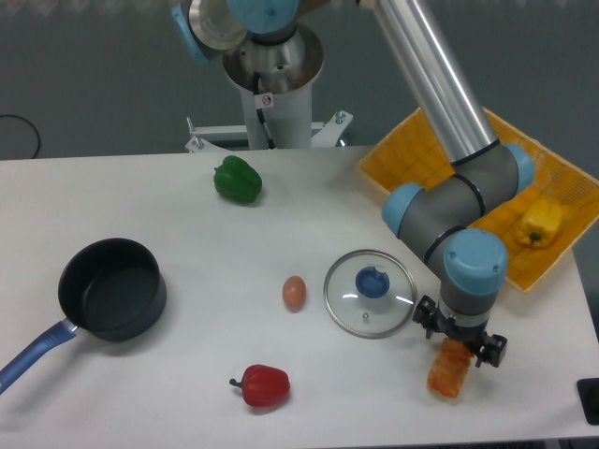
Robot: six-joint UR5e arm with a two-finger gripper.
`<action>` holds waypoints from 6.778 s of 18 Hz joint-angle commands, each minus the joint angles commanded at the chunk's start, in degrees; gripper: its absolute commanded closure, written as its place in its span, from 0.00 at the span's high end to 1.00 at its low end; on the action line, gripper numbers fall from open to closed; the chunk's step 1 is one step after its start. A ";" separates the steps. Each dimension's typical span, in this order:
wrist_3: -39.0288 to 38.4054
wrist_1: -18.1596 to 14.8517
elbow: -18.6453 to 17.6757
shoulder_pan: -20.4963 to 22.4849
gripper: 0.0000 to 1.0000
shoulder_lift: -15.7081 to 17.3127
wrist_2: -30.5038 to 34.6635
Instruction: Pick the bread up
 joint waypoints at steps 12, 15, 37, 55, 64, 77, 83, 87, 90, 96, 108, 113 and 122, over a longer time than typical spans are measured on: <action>-0.09 0.00 -0.53 0.00 0.28 1.05 0.00; -0.96 -0.09 -1.75 -0.26 0.28 4.03 -0.17; -27.23 -4.38 -12.57 -25.12 0.30 23.11 -1.58; -39.73 -14.49 -15.12 -42.71 0.31 24.26 0.53; -39.73 -14.06 -15.82 -45.26 0.34 21.80 0.53; -40.08 -12.31 -15.73 -47.11 0.68 16.88 1.67; -40.08 -12.22 -15.56 -47.11 0.95 16.96 1.67; -39.99 -12.31 -15.38 -47.02 0.99 17.40 1.76; -39.99 -12.39 -14.85 -46.85 0.99 18.10 1.93; -39.81 -12.48 -14.50 -44.65 1.00 21.70 3.95; -24.46 -13.36 -15.21 -25.07 1.00 28.38 3.17; -7.34 -16.96 -15.21 -16.19 1.00 29.35 1.94; 22.66 -17.23 -16.35 -5.72 1.00 28.48 -0.79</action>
